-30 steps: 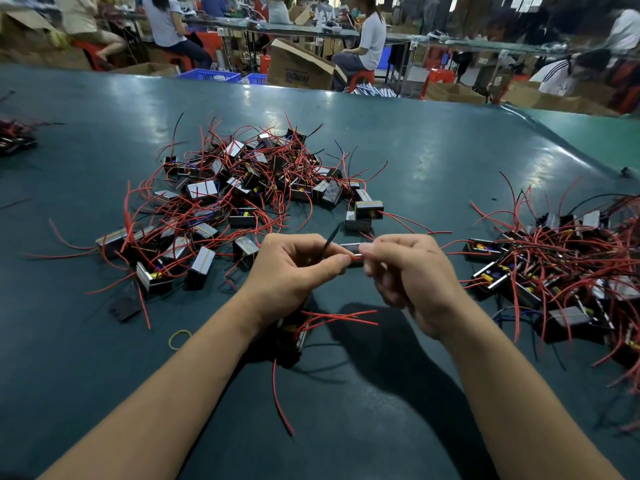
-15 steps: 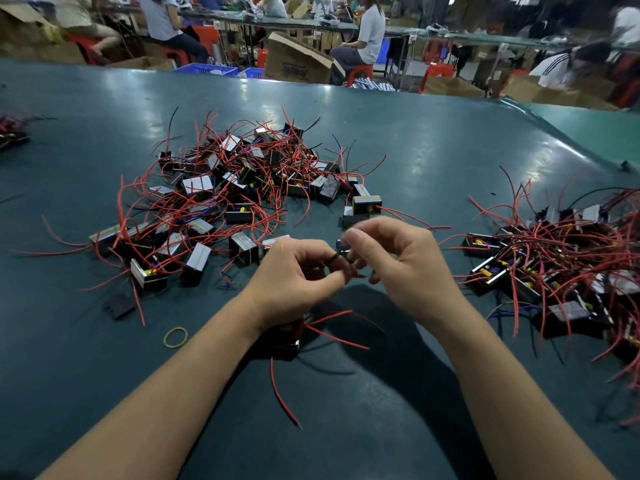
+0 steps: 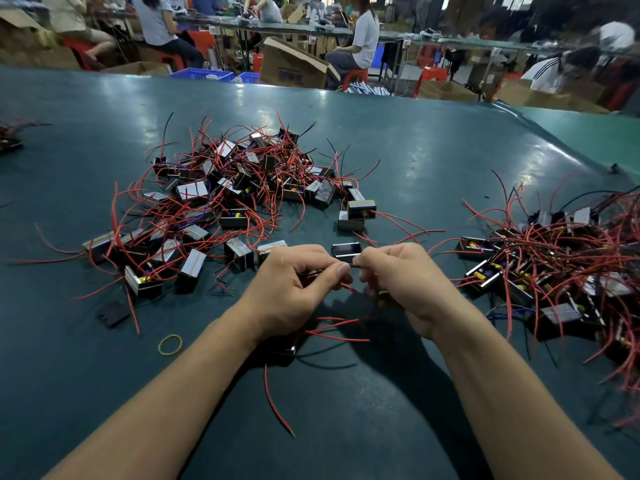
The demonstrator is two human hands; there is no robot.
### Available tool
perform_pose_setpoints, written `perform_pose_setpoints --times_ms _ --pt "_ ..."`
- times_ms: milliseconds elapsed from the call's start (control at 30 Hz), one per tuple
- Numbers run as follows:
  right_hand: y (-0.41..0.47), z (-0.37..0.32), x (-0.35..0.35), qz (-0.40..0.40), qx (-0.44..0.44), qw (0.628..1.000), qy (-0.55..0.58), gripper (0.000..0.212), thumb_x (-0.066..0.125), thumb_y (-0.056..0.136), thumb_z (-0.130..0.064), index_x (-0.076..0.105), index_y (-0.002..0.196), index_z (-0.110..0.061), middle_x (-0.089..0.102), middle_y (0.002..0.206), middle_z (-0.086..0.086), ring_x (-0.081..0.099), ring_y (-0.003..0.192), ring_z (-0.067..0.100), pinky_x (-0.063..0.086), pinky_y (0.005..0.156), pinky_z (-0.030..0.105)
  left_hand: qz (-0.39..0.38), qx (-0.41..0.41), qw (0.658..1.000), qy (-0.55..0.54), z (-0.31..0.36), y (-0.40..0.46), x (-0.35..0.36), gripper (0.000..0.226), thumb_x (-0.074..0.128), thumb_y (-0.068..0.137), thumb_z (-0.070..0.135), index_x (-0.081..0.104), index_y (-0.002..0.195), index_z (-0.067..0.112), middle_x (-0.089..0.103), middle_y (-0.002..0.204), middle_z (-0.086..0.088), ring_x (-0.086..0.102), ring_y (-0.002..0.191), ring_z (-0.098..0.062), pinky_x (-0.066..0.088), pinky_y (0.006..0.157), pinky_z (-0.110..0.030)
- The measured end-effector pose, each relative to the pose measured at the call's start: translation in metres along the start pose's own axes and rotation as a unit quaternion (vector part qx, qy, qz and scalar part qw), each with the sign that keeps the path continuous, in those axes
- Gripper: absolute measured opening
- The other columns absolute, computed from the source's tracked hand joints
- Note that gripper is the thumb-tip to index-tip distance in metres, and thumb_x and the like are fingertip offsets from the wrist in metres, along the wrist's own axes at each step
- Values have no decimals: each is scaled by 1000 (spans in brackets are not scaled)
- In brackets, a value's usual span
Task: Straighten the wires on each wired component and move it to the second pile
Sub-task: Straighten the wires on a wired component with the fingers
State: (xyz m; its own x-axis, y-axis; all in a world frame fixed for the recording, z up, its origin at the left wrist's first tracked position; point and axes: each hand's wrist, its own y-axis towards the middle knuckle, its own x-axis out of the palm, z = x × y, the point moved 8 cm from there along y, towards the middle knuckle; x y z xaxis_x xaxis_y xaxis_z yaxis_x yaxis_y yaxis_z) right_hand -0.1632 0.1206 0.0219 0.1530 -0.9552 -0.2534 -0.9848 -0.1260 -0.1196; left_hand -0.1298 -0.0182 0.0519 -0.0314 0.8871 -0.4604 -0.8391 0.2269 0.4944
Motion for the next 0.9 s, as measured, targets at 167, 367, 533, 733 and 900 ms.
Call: perform_pose_setpoints --times_ms 167,367,533,733,900 --pt "-6 -33 -7 -10 -196 977 -89 20 71 78 -43 67 91 -28 64 72 -6 62 57 13 45 49 19 40 -44 997 -42 -6 1 -8 20 61 93 8 74 78 12 69 72 -5 65 71 -25 49 71 -37" --pt "-17 -51 -10 38 -350 916 -190 5 76 83 -14 75 87 -12 64 76 -5 55 68 7 43 63 16 15 -53 997 -52 -7 1 -5 22 61 93 7 75 77 3 68 68 -3 63 67 -12 46 68 -21" --pt "-20 -48 1 -32 -325 926 -188 11 66 90 -20 67 80 -15 57 67 -10 51 64 8 41 60 17 4 -56 995 -85 -6 1 -5 22 59 93 6 73 76 6 68 69 -3 64 68 -11 47 70 -22" --pt "-6 -14 14 -41 -45 993 102 36 51 92 -12 46 57 -17 35 49 -7 29 46 11 24 43 21 36 7 999 -17 -1 0 -7 26 61 90 17 75 75 1 66 68 -5 62 65 -23 48 63 -39" --pt "0 10 20 -12 97 979 178 36 48 88 -16 40 53 -21 26 47 -7 18 40 9 11 41 15 46 11 998 46 -5 0 -2 21 65 91 12 75 74 4 66 69 -5 62 64 -20 47 63 -39"
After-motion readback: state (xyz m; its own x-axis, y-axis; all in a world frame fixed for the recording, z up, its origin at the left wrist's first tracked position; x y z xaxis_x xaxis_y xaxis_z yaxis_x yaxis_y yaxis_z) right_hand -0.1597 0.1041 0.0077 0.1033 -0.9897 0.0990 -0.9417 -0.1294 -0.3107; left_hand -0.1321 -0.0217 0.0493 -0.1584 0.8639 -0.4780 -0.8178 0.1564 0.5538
